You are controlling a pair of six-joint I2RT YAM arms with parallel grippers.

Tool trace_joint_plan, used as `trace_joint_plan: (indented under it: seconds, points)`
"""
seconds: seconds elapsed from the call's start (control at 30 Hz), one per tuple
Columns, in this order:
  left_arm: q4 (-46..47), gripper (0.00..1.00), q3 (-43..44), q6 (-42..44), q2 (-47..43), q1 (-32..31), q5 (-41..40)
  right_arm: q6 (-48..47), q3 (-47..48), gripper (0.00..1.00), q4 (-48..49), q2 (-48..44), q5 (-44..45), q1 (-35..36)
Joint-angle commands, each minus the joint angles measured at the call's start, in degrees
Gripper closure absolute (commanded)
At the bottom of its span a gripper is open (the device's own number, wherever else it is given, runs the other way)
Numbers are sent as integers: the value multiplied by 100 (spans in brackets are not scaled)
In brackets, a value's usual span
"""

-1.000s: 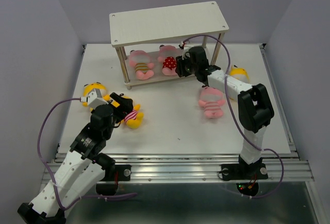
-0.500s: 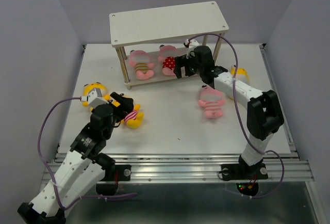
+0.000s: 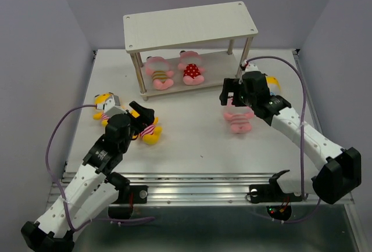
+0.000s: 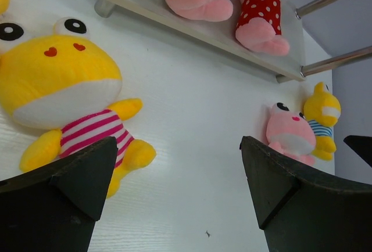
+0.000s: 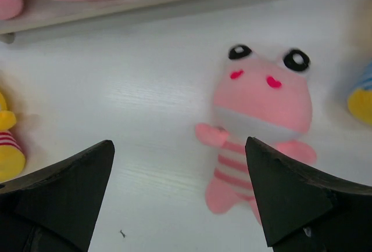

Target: Place and organize the stuffed toys onto the shelf

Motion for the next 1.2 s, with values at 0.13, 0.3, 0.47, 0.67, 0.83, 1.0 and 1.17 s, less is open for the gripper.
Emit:
trace_joint_plan:
  seconds: [0.13, 0.3, 0.47, 0.67, 0.83, 1.0, 1.17]
  points:
    - [492, 1, -51, 258, 52, -1, 191, 1346, -842, 0, -2204, -1047, 846, -265]
    - [448, 1, -42, 275, 26, 7, 218, 1505, -1194, 0, -2030, -1135, 888, -503]
    - [395, 1, -34, 258, -106, 7, 191, 1259, -1370, 12, -1704, -1003, 230, -898]
    - [325, 1, -16, 223, -141, -1, 183, 1171, -1677, 22, -1379, -986, -210, -1092]
    - [316, 1, -25, 223, -124, -1, 183, 1110, -1897, 25, -1106, -950, -351, -1206]
    - [298, 1, -51, 196, -133, -1, 183, 1057, -1976, 39, -755, -898, -447, -1206]
    - [281, 1, -42, 196, -194, -1, 156, 1074, -2038, 48, -667, -775, -474, -1259]
